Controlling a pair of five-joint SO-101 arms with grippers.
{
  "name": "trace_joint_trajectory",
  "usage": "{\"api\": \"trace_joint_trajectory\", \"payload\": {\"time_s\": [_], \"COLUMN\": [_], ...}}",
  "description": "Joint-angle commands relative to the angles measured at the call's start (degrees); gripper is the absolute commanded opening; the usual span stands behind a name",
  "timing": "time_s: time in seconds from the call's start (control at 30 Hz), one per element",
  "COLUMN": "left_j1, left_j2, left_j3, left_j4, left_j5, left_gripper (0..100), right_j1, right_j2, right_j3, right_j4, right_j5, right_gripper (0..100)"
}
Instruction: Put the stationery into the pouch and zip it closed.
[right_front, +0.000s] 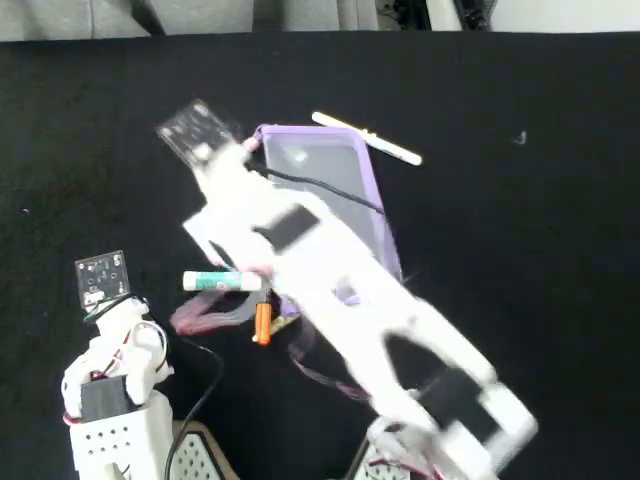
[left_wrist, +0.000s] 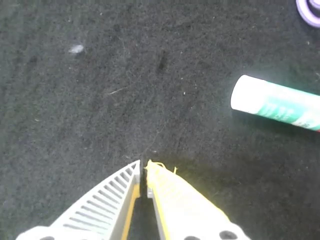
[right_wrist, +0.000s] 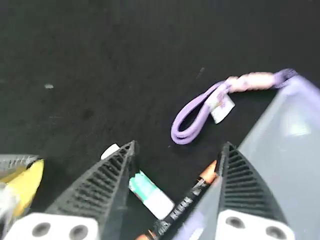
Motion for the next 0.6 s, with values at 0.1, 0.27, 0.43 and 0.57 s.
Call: {"api": "trace_joint_trajectory", "payload": {"time_s": [0.1,0.27,0.43,0.57], "left_j1": [-0.31,-0.31,-0.31,-0.31], "left_j2": [-0.26,-0.26,-0.26,-0.26], "left_j3": [1.27,1.27,1.27,1.27], "left_j4": [-0.88,-0.88,-0.88,-0.88], "left_j5": [0.18,0.26,0.26,0.26], "left_gripper": [3,3,3,3], "right_j1": [3.08,3.25,3.25,3.25], "right_j2": [35.21,51.91,68.09,77.14], "right_j3": [-42.95,-71.69,-94.81,-106.42], "right_j4": [9.49,22.51,33.58,40.00], "right_j5": [-10.73,-13.10,-23.03,-25.23], "right_gripper": [25.8,25.8,25.8,25.8]}}
